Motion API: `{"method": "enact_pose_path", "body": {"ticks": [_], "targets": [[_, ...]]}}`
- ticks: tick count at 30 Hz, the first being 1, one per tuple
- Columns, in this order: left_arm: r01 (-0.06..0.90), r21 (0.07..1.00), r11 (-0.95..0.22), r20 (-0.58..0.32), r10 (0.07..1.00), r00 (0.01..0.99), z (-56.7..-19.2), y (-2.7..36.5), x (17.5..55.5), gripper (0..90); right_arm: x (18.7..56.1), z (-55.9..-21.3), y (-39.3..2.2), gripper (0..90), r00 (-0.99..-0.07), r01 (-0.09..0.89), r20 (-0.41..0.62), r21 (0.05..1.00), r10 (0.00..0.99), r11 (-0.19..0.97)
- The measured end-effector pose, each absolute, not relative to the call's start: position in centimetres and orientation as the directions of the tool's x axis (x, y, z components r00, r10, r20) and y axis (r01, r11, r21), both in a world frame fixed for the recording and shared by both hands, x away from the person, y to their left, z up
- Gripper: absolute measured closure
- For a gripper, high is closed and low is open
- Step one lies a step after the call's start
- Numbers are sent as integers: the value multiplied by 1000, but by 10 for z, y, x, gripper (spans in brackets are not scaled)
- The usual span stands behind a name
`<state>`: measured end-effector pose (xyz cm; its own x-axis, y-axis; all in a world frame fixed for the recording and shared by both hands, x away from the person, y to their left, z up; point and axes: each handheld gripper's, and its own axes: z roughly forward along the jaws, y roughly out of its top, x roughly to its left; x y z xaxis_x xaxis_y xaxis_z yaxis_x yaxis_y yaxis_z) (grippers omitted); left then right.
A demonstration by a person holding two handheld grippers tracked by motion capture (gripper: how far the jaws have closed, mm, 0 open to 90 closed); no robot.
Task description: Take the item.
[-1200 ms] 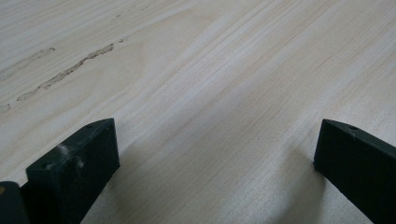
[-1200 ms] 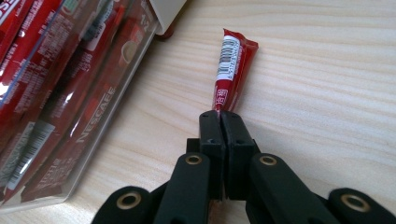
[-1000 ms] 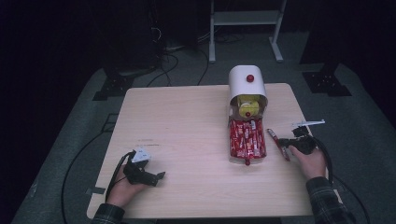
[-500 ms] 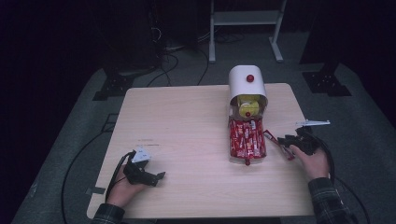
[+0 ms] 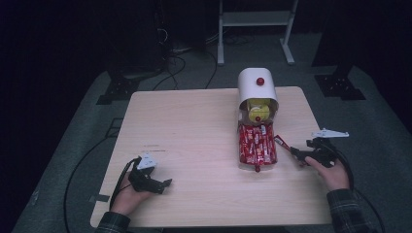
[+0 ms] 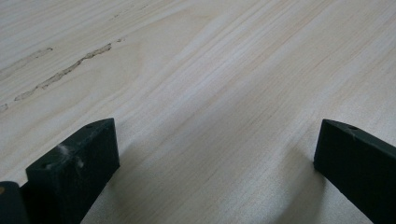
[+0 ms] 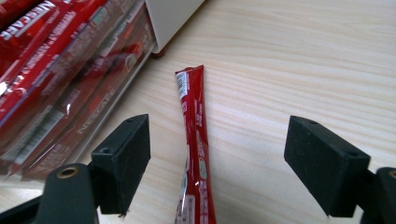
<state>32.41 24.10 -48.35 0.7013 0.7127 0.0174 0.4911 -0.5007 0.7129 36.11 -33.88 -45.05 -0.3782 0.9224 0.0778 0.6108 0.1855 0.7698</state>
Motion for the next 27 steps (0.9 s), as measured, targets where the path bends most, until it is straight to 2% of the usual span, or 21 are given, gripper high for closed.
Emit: {"method": "enact_pose_path", "body": {"ticks": [8, 27], "targets": [[489, 715, -500, 17, 712, 702, -484, 241, 324, 0, 344, -452, -338, 143, -368, 613, 46, 763, 929, 205], [491, 713, -501, 15, 711, 703, -484, 241, 322, 0, 314, -459, -346, 132, -349, 639, 38, 740, 936, 208]]}}
